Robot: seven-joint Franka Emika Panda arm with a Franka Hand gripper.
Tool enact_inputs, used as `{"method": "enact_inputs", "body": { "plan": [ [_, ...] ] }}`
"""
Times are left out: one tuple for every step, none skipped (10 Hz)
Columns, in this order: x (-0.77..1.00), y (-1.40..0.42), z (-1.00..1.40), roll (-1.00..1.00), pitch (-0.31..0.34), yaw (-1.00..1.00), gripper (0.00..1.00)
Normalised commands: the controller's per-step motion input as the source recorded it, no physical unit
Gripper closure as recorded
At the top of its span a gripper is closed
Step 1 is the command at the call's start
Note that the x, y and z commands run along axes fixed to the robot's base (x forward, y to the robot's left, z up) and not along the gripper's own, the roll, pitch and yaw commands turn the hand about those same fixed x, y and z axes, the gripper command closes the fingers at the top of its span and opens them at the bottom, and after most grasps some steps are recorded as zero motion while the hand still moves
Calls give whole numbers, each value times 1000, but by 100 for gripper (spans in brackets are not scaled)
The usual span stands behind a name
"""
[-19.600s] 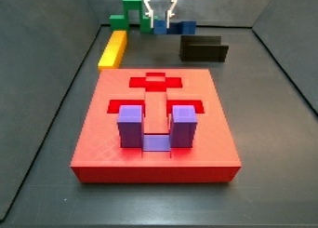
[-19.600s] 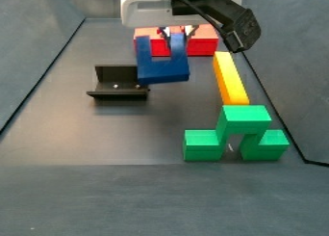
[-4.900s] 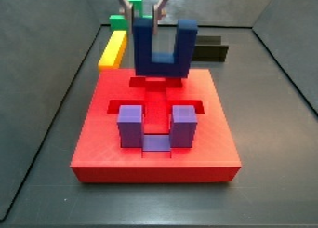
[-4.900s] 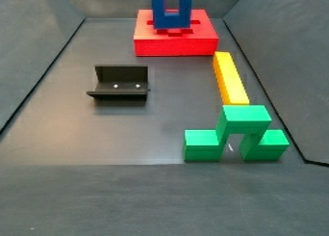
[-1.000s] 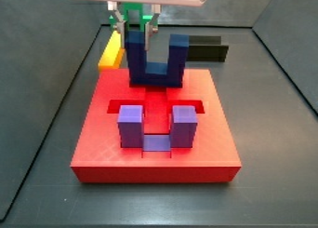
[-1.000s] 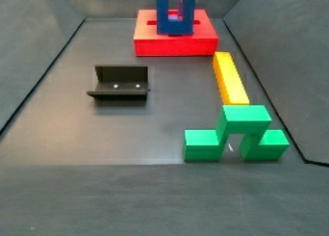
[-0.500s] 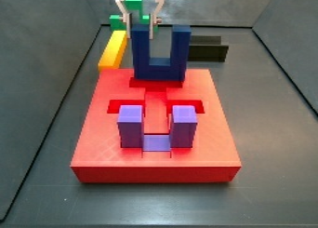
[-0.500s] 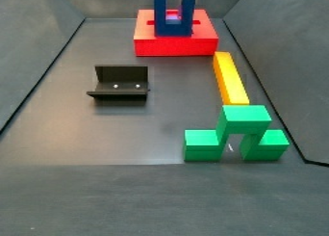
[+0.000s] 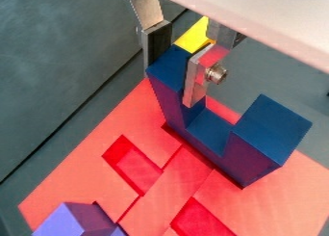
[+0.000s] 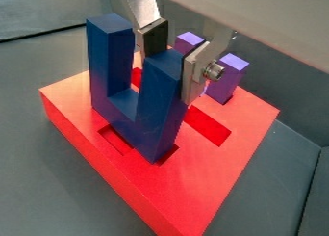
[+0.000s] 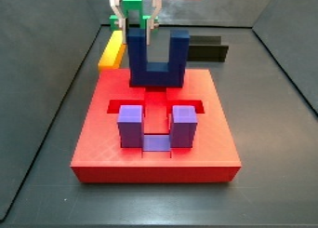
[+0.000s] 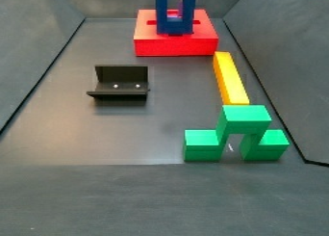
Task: Pick up the blue object. Move up. Place the blue object on the fixture. Regrasp the blue object. Move to above the board. Insert the blue object.
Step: Insert the blue object.
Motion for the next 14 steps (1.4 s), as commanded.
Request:
{"method": "enact_inputs", "body": {
  "plan": [
    [-291, -274, -163, 0, -91, 200, 100],
    [-274, -237, -94, 0, -93, 194, 100],
    [-140, -103, -20, 0, -54, 120, 100],
    [6, 60, -251, -116, -21, 0, 100],
    [134, 469, -566, -213, -3, 0, 100],
    [100, 454, -586, -147, 0, 0, 100],
    [120, 266, -434, -34, 0, 43, 100],
    [0, 0, -226, 0, -41, 0, 100],
    [-163, -137, -491, 179, -120, 0, 100],
    [-237, -317, -686, 299, -170, 0, 100],
    [-103, -414, -743, 287, -140, 0, 100],
    [-14, -406, -817, 261, -103, 0, 100],
    [0, -77, -194, 0, -6, 0, 100],
    [0, 0, 0, 0, 0, 0, 100]
  ]
}}
